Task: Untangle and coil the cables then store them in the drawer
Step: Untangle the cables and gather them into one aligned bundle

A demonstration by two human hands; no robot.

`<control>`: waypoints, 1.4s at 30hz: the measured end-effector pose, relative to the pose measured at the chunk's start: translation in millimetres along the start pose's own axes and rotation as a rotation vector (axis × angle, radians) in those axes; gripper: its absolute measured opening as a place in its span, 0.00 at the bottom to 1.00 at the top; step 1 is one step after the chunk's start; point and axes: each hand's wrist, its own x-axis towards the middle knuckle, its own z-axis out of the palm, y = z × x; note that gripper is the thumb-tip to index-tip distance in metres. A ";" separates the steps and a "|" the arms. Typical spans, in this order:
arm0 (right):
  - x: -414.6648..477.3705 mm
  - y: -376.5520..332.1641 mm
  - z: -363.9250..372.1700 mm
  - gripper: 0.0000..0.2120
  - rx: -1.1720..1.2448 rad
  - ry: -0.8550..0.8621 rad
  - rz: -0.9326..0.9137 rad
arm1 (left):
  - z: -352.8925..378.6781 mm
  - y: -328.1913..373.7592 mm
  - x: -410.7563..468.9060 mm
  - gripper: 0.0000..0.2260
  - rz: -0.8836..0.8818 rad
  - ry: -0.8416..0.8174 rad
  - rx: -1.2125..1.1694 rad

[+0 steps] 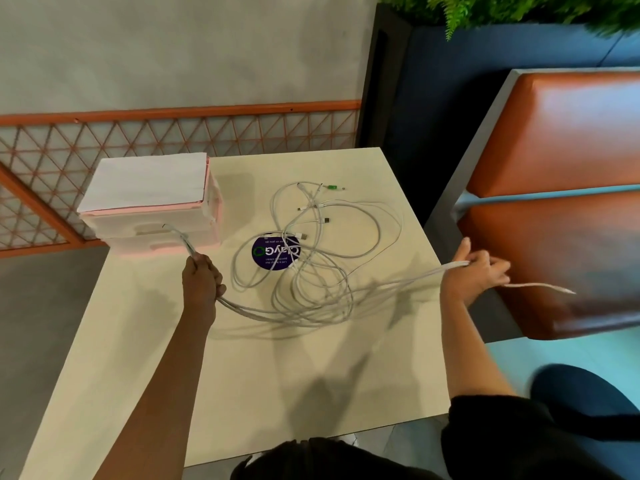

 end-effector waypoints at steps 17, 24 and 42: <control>-19.7 -8.4 41.2 0.17 -0.739 -0.885 -0.015 | -22.4 11.3 7.3 0.17 0.039 0.048 -0.096; -149.0 -87.4 67.7 0.12 0.033 -1.615 -0.444 | -26.4 10.9 4.3 0.17 0.009 0.021 -0.225; -235.7 -90.5 48.8 0.15 0.099 -2.209 -0.397 | -82.2 27.4 17.6 0.18 -0.131 0.131 -0.647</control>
